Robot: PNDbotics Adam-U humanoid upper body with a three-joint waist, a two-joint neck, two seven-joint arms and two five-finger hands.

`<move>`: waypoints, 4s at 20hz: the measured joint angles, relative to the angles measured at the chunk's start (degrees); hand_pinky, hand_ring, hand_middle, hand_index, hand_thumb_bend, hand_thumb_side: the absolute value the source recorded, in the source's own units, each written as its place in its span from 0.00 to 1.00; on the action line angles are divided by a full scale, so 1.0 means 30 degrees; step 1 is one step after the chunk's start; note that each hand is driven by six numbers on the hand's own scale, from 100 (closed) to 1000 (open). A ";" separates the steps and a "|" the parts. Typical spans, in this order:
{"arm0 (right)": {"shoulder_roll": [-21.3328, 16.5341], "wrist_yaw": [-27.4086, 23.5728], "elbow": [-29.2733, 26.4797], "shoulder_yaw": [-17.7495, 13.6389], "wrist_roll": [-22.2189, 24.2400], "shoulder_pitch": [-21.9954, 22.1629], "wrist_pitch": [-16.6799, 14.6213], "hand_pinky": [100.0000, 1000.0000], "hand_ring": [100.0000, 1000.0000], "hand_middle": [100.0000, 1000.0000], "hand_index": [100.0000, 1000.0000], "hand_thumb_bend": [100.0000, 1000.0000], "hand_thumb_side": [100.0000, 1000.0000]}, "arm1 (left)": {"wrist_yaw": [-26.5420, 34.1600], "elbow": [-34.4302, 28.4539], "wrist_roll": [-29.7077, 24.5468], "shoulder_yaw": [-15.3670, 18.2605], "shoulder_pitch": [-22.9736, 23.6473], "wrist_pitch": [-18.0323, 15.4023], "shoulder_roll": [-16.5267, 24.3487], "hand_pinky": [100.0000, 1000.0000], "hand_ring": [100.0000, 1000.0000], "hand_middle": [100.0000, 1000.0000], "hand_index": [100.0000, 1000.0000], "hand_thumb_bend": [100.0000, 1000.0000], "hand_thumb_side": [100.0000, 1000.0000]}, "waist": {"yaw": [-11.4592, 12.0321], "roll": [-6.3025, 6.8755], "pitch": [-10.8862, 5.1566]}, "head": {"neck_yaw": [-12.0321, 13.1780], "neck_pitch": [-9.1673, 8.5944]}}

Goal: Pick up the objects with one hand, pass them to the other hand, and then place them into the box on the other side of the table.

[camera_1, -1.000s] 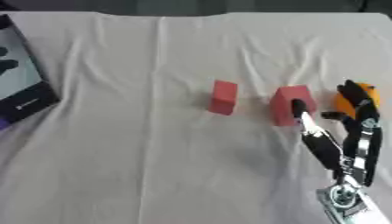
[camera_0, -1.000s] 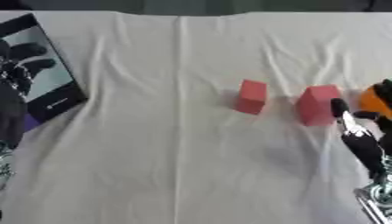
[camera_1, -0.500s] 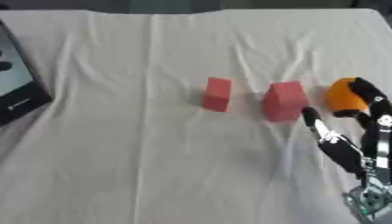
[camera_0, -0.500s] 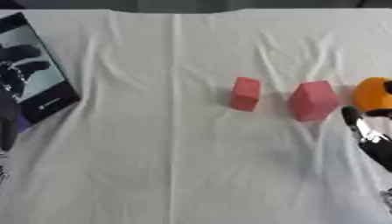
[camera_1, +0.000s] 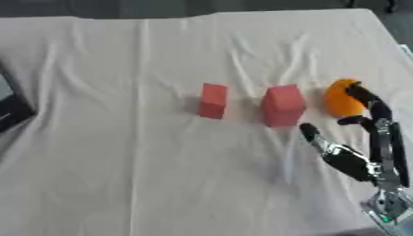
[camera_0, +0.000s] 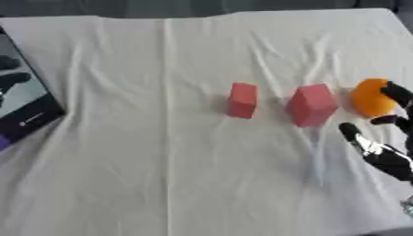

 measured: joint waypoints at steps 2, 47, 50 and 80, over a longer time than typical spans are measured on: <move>-0.0923 -0.0510 -0.0001 -0.0457 0.0353 -0.0139 0.0219 0.53 0.90 0.78 0.86 0.61 0.37 | 0.0025 -0.0121 -0.0064 -0.0015 0.0001 0.0064 0.0060 1.00 0.68 0.67 0.71 0.01 0.86 | 0.0000 0.0000 0.0003 | 0.0000 -0.0067; -0.7319 -0.0085 -0.0018 -0.0997 1.1822 -0.3600 0.2584 0.89 0.95 0.87 0.89 0.55 0.13 | 0.0100 -0.1525 -0.0535 -0.0350 -0.0375 0.0546 0.0977 1.00 0.68 0.67 0.71 0.00 0.85 | 0.1373 -0.0015 0.0701 | -0.2009 -0.1180; -0.7319 0.0300 -0.0018 -0.0992 1.2759 -0.3633 0.2829 0.91 0.95 0.88 0.89 0.54 0.12 | 0.0100 -0.1543 -0.0553 -0.0351 -0.0376 0.0563 0.0978 1.00 0.68 0.67 0.71 0.00 0.86 | 0.1460 -0.0015 0.0730 | -0.2087 -0.1185; -0.6997 0.1619 -0.0018 -0.2440 1.7303 -0.3592 0.3590 0.90 0.93 0.84 0.88 0.48 0.00 | -0.0245 -0.1623 -0.0633 -0.0465 -0.0494 0.0634 0.1334 1.00 0.68 0.67 0.70 0.00 0.87 | 0.1726 -0.0703 0.1311 | -0.2744 -0.1263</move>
